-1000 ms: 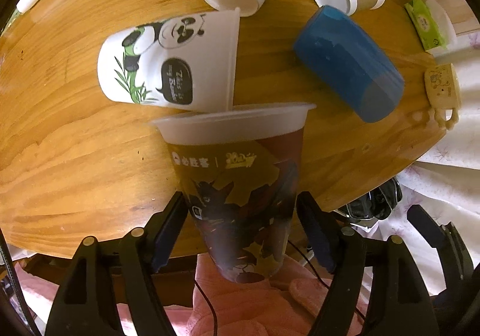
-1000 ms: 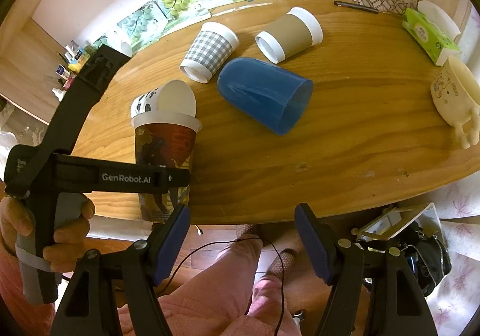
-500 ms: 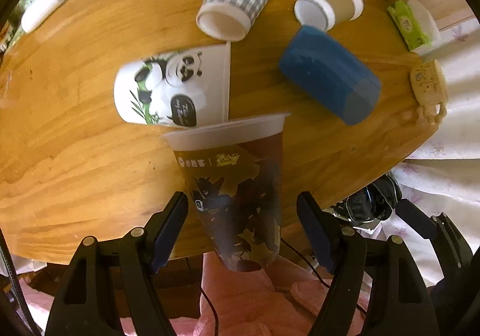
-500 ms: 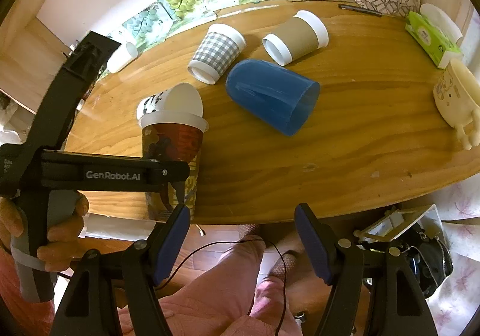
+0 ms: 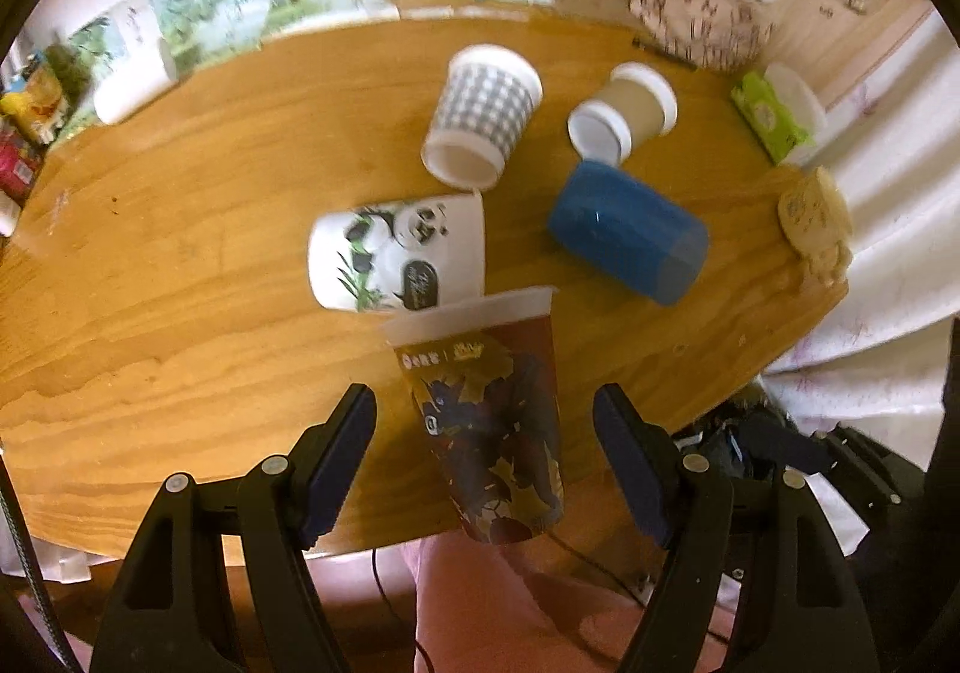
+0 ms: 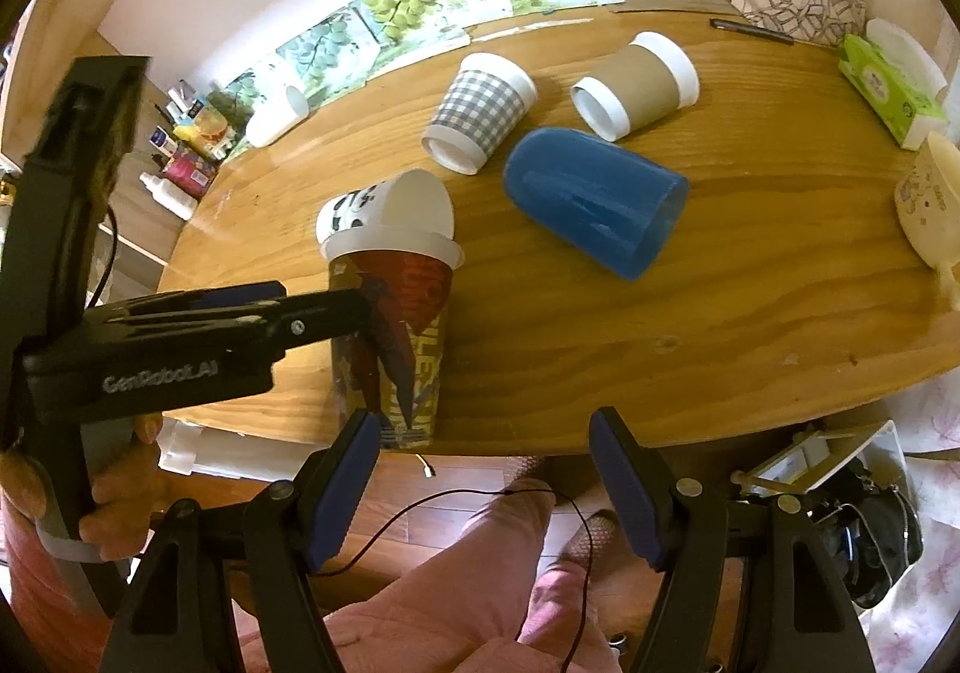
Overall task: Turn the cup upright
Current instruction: 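Carry the held brown cup with the left gripper toward the right tool, then close the right gripper on the brown cup while the left gripper releases it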
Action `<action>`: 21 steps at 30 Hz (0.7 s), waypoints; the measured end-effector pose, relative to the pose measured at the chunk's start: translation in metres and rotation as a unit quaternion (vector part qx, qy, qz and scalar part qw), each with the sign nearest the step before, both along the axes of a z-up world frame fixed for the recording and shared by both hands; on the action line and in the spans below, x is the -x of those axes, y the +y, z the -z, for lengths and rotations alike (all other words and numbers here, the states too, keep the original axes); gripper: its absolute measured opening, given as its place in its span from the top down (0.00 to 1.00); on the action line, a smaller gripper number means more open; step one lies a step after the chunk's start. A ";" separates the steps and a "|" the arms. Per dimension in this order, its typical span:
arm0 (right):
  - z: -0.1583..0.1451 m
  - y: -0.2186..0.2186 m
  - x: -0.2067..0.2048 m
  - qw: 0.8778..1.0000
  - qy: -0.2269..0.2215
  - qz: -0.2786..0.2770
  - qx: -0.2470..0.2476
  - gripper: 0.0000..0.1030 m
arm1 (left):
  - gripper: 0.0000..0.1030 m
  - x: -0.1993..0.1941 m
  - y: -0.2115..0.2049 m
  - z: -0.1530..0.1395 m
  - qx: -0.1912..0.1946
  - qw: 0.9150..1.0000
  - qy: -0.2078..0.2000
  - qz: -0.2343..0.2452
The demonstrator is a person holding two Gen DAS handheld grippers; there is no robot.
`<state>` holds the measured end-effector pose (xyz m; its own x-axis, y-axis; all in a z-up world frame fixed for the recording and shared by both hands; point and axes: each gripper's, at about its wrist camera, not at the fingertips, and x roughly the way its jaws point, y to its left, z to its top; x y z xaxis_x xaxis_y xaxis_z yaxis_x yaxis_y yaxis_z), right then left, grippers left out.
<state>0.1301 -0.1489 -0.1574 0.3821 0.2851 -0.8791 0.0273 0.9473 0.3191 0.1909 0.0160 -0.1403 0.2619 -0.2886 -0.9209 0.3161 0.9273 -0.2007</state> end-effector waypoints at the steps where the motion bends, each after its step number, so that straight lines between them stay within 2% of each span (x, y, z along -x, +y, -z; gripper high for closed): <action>1: 0.000 0.001 0.000 1.000 -0.002 -0.001 -0.003 0.29 | 0.24 0.001 0.003 -0.003 0.005 1.000 -0.009 -0.006; 7: -0.005 0.014 -0.006 1.000 -0.021 -0.014 -0.018 0.29 | 0.24 0.011 0.024 -0.016 0.036 0.996 -0.068 -0.044; 11: -0.006 0.023 -0.011 0.999 -0.033 -0.022 -0.029 0.29 | 0.24 0.017 0.037 -0.023 0.046 0.989 -0.118 -0.071; 16: -0.004 0.032 -0.021 0.998 -0.037 -0.027 -0.039 0.29 | 0.24 0.020 0.049 -0.026 0.057 0.983 -0.151 -0.083; 21: 0.003 0.038 -0.033 0.998 -0.027 -0.029 -0.056 0.29 | 0.24 0.024 0.060 -0.026 0.049 0.980 -0.171 -0.088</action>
